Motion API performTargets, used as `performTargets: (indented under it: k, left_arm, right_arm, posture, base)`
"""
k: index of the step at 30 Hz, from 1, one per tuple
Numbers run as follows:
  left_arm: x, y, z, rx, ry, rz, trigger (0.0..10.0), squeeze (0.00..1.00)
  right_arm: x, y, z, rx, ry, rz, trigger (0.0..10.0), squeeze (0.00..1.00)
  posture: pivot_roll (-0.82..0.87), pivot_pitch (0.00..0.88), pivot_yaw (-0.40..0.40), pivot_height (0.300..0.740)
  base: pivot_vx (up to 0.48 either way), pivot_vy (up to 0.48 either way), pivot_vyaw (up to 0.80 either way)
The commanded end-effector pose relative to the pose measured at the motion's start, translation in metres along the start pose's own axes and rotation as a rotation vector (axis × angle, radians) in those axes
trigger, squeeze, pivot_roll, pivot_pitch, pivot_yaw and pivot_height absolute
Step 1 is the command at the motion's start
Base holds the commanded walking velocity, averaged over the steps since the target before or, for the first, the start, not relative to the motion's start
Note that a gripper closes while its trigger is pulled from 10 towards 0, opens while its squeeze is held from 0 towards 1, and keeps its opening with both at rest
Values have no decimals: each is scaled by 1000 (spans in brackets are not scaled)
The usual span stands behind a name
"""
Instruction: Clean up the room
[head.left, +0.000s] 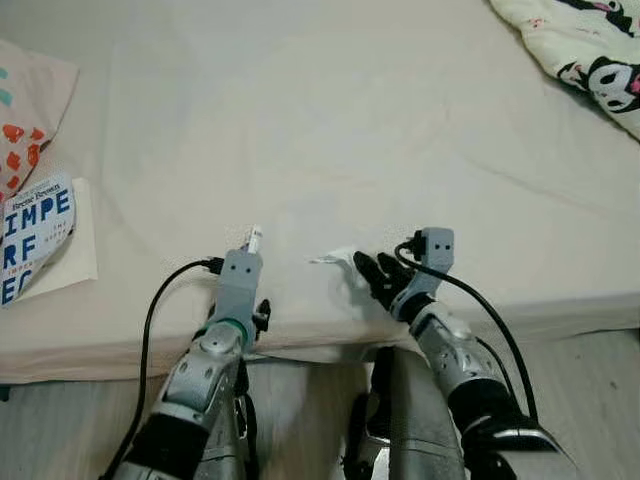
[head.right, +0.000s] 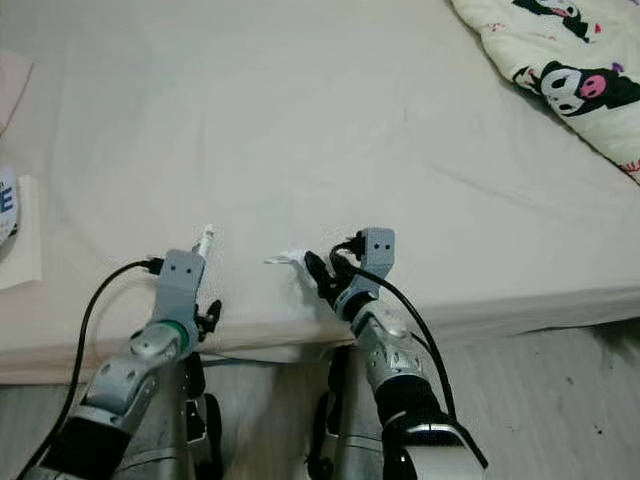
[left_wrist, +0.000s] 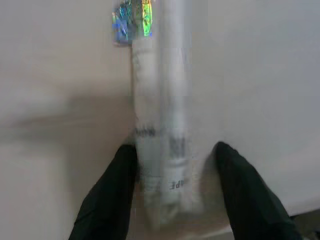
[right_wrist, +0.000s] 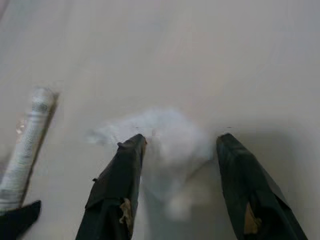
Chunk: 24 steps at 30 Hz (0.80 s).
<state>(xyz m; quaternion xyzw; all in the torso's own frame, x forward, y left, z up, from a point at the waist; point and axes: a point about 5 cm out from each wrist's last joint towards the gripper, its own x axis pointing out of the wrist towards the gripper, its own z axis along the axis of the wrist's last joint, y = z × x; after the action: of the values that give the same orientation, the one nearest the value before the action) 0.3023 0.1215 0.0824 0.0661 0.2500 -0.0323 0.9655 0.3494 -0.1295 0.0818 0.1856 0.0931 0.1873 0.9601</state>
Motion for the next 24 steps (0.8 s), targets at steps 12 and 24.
performTargets:
  k: [12, 24]
  left_arm:
    - [-37, -2, 40, -140, -220, -177, 10000, 0]
    - [-27, -21, 23, 39, -200, -172, 10000, 0]
  right_arm:
    - [-6, -16, -21, -15, 174, -33, 0, 0]
    - [-6, -20, -15, -161, 186, -36, 0, 0]
  posture:
    - [214, 366, 14, 596]
    - [188, 341, 9, 596]
  base:
    - [0, 0, 0]
    - [0, 0, 0]
